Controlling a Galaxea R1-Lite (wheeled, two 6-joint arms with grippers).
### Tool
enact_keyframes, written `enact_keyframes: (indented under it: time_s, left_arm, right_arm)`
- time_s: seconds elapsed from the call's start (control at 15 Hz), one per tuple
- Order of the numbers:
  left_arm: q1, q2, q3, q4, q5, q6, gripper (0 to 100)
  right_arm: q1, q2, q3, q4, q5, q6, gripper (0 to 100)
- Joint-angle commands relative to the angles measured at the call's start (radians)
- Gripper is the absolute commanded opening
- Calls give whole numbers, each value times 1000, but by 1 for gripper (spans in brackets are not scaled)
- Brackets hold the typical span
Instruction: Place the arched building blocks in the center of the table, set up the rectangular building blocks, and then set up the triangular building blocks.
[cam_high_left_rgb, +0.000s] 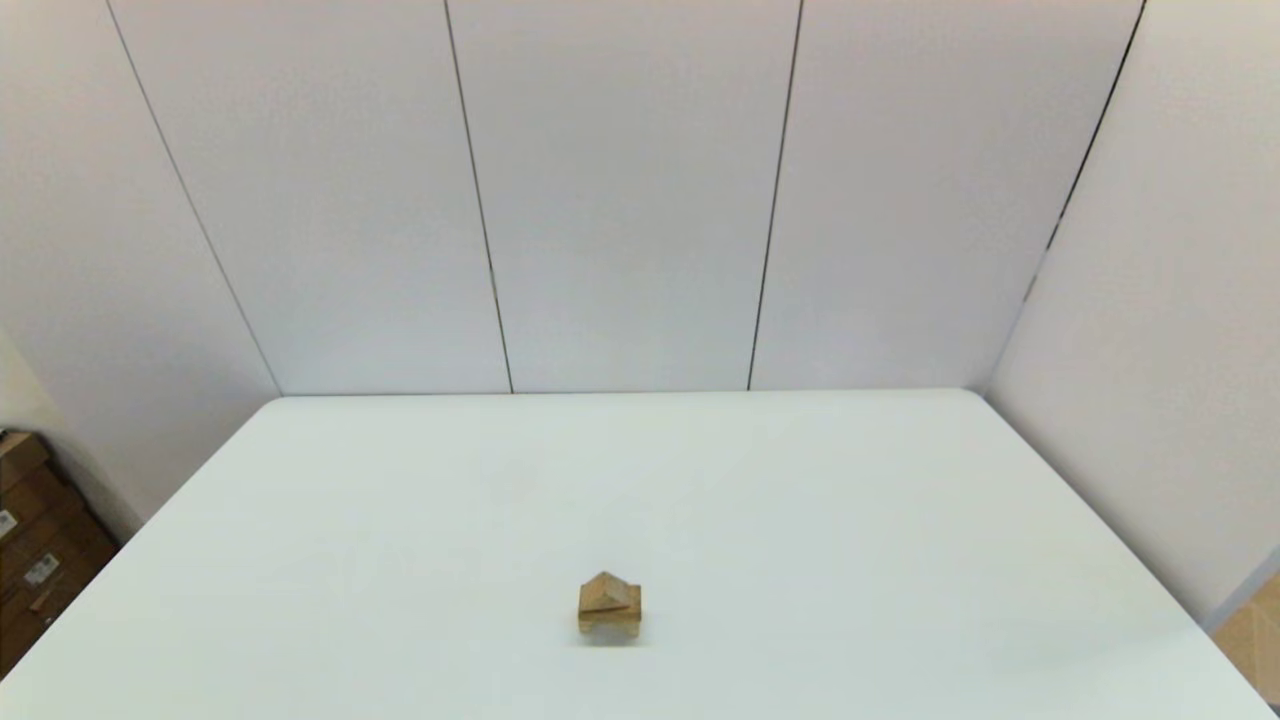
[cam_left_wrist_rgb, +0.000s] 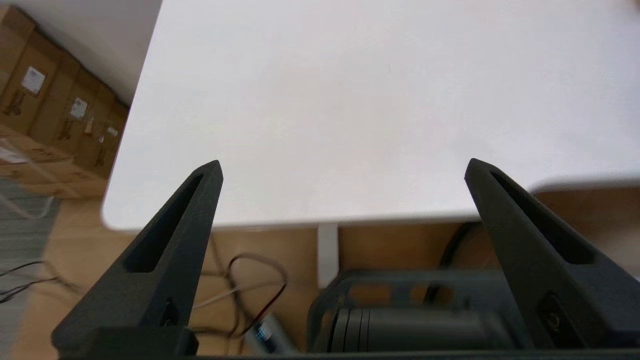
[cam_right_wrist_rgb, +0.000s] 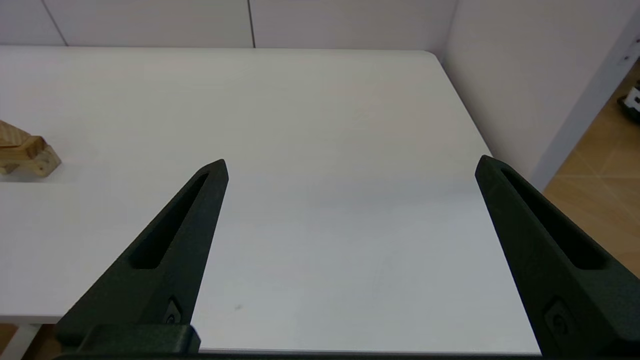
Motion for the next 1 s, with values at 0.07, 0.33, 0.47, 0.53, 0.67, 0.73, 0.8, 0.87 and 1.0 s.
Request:
enact_keyframes:
  time_s: [0.07, 0.33, 0.47, 0.53, 0.67, 0.73, 0.8, 0.87, 1.0]
  left_arm:
    - [-1, 0, 65, -161, -3, -43, 100]
    - [1, -4, 152, -320, -48, -36, 100]
    - [1, -40, 171, -353, -51, -25, 100]
    - [1, -50, 181, -377, -54, -6, 100]
    - [1, -68, 210, -431, -59, 0, 100]
    - [1, -74, 210, -431, -68, -3, 100]
    - [1, -86, 212, -431, -82, -5, 100]
    - [1, -106, 214, -429, -98, -5, 100]
    - [2, -137, 243, -435, -140, 1, 100]
  right_arm:
    - [0, -2, 0, 1, 0, -1, 100]
    - [0, -2, 0, 1, 0, -1, 100]
    - [0, -2, 0, 1, 0, -1, 100]
    - [0, -2, 0, 1, 0, -1, 100]
    - [0, -2, 0, 1, 0, -1, 100]
    - [0, -2, 0, 1, 0, -1, 100]
    - [0, -2, 0, -1, 0, -1, 100]
    - [0, -2, 0, -1, 0, -1, 100]
    - [0, -2, 0, -1, 0, -1, 100]
